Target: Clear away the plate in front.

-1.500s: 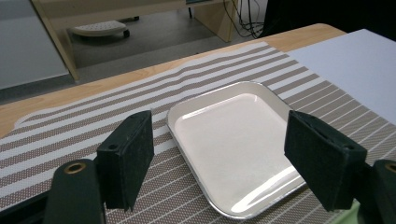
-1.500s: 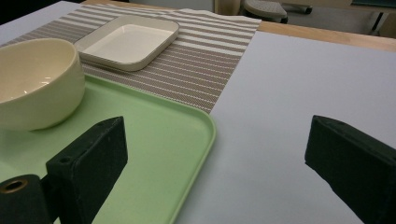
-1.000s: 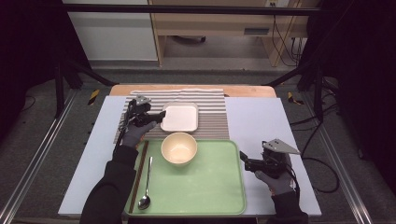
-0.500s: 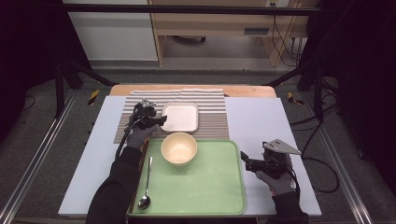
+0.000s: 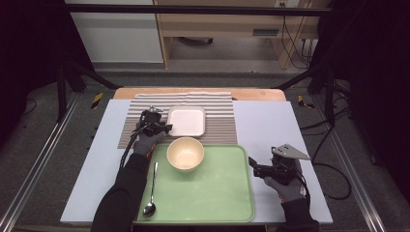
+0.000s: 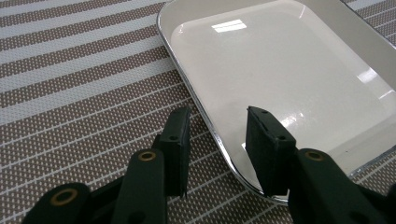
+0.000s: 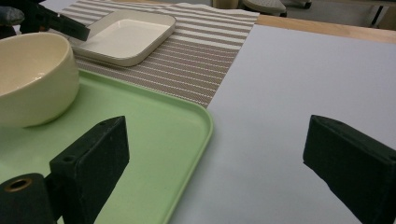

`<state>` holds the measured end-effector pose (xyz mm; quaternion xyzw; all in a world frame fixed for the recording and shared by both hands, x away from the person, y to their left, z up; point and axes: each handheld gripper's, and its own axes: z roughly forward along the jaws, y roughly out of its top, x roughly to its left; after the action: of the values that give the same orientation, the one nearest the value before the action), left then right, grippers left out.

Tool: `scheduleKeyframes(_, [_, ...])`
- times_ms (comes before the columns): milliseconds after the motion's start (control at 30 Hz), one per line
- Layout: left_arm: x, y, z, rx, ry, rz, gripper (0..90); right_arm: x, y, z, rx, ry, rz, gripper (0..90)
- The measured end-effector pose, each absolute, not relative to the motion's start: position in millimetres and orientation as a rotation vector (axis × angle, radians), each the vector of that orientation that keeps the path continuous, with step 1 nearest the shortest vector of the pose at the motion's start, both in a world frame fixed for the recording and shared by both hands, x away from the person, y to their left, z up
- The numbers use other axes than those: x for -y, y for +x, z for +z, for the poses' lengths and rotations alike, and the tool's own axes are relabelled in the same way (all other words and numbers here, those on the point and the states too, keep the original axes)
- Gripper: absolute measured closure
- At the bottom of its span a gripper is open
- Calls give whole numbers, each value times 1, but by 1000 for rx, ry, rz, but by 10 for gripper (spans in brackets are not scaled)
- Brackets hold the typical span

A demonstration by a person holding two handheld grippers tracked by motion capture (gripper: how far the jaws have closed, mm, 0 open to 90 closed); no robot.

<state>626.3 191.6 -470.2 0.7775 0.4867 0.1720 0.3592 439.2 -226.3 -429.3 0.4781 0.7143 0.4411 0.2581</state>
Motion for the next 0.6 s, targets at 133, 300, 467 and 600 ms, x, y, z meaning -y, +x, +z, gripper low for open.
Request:
scheduleKeyframes(133, [-190,627,-470,-1267,2008,438,646,226,439,-429,-1933,1296,1201,71])
scheduleKeyframes(300, [-192,628,-472,-1295,2005,418,679,226,439,-429,-1933,1296,1201,72])
scheduleKeyframes(467, [-191,628,-472,-1316,1994,413,721,225,440,-430,-1940,1295,1195,72])
scheduleKeyframes(600, [-190,628,-471,-1352,1977,404,756,224,440,-431,-1944,1295,1188,72])
